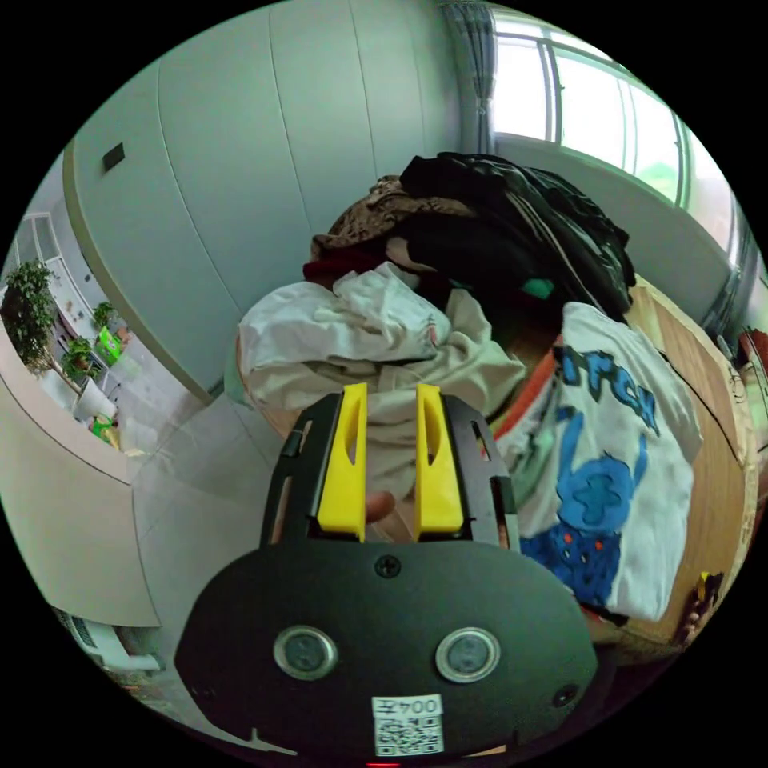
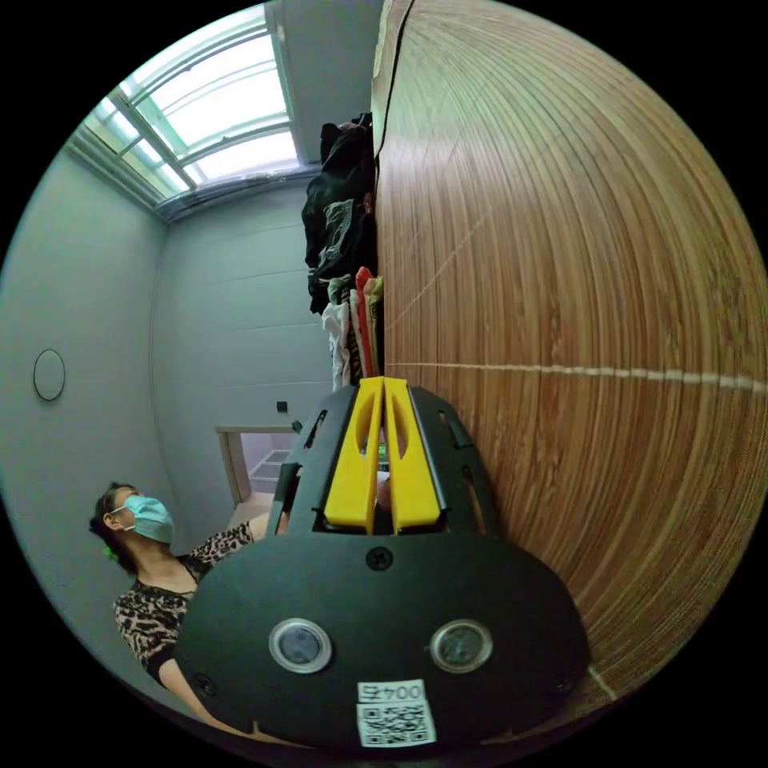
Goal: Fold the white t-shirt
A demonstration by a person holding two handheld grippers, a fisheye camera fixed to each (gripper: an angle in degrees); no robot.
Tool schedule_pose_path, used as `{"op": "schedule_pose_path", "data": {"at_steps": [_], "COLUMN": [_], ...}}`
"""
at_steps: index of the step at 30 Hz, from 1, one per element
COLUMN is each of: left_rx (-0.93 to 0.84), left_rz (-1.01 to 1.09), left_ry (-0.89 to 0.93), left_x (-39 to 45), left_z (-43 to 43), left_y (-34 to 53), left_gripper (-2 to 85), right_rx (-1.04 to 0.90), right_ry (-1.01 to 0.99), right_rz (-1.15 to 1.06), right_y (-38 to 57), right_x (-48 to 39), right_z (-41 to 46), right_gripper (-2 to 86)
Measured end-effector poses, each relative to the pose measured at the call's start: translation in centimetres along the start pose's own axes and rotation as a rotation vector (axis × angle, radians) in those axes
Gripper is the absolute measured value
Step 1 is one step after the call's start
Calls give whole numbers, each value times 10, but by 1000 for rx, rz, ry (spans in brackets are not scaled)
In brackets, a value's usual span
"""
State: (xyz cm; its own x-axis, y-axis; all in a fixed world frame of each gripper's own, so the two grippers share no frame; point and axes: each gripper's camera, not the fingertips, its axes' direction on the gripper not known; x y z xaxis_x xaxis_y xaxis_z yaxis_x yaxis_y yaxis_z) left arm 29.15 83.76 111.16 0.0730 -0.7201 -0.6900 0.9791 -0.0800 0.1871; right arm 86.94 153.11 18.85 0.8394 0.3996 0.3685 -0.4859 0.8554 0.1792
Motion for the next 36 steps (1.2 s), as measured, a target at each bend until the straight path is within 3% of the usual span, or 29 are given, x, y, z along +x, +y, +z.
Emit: {"op": "schedule_pose_path", "data": {"at_steps": [5,12,18,22,26,36], "left_rx": [-11,-58,-95,-51,-38,12], "left_rz": [47,8,-22,-57,-110,-187], "left_ry": [-117,-70,-22,-4,71,165], "left_x": [3,0,-9,-27,-53,-105], "left_z": [49,103,128,114,96,38], "left_y": [-51,-97,-122,-130,-132,-131], "left_gripper": [100,100,50,35,29,23], "right_rx": [0,47,87,83,49,97], "right_ry": [41,50,55,18,-136,-22], "right_rz": [-55,-36,-65,-9,279,68], "right_y": [-1,-6,-5,-9,-23,-9], "right_x": [-2,1,-1,2,23,9], "right_z": [-1,-8,-15,-21,-31,-36], "right_gripper": [3,-7,-7,-7,-8,-8]}}
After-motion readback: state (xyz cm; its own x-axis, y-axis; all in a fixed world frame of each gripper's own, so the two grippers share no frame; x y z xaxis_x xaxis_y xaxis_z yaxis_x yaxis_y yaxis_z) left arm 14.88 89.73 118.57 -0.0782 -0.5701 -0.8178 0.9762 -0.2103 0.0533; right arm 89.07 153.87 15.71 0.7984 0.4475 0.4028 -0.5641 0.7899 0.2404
